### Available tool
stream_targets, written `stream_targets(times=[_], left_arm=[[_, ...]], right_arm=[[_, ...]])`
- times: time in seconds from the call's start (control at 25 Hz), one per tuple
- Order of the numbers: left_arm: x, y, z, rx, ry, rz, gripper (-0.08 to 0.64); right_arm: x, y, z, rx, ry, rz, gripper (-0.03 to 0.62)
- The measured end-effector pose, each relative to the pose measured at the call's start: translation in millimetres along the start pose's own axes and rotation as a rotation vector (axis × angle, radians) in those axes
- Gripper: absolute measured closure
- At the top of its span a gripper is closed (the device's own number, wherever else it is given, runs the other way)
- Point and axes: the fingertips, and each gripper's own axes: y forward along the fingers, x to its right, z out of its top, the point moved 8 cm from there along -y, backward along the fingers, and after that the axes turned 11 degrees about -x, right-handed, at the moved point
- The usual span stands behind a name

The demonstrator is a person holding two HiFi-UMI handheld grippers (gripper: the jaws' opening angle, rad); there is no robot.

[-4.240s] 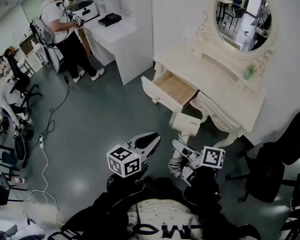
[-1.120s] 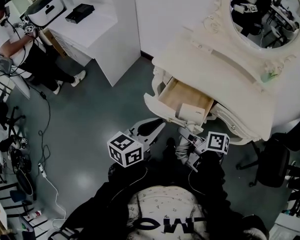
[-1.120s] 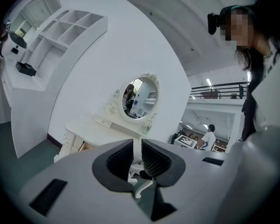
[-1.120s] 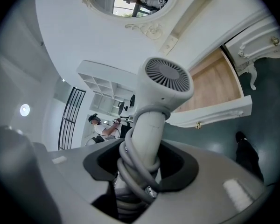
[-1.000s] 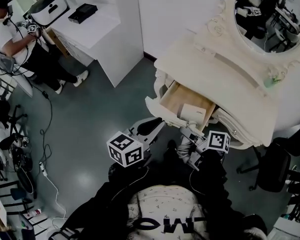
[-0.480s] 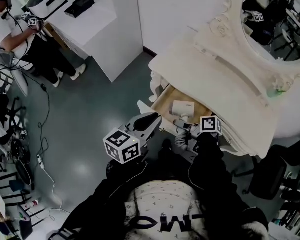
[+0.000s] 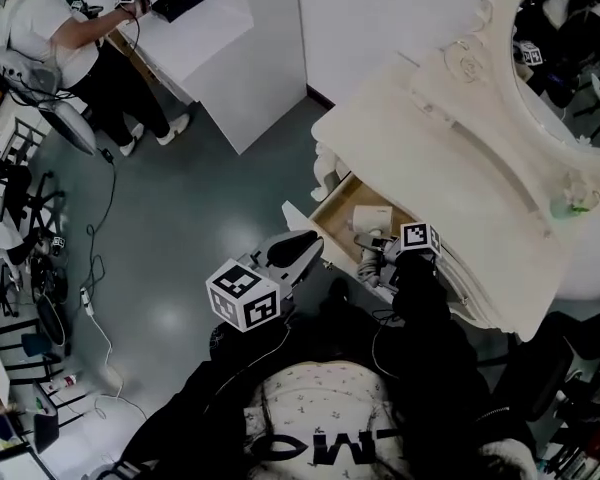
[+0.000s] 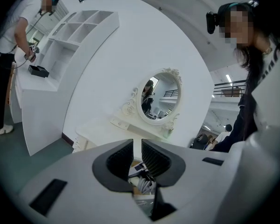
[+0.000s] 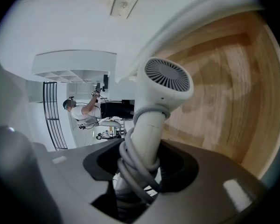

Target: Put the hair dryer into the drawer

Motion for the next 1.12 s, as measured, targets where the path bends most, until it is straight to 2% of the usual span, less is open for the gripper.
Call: stream_targets(times=[0.28,0.44,0.68,0.8,0.92,1.12], left_arm=[[-2.4,3.6,-3.7,-0.044,-0.006,0.028,0.506],[-5.0,6.5,-5.2,-0.067,-0.010,0.041,0.506],[-9.7,11.9,-4.1,-0.087,-0.017,0.051,0.506],[-9.0,13.4,-2.1,-0.094,-0.015,0.047,0.506],[-8.5,15.1,-1.7,-0.098,-0.013,0.043,0.506],[-7.5,15.5,-2.8,-0.103,-0.012,0.039,0.506]], right_arm=[[24.5,12.8,18.8,0.018,0.076,0.015,0.371],[40.2,13.8,28.4,0.051,0.076,0.011,0.371],[48.5,15.6,33.5,0.102,0.043,0.070,0.370],[49.8,16.9,32.6,0.132,0.020,0.071,0.370],[50.0,18.4,33.6,0.139,-0.030,0.021,0.368],[52.2,20.2,30.2,0.068,-0.218,-0.223,0.339]])
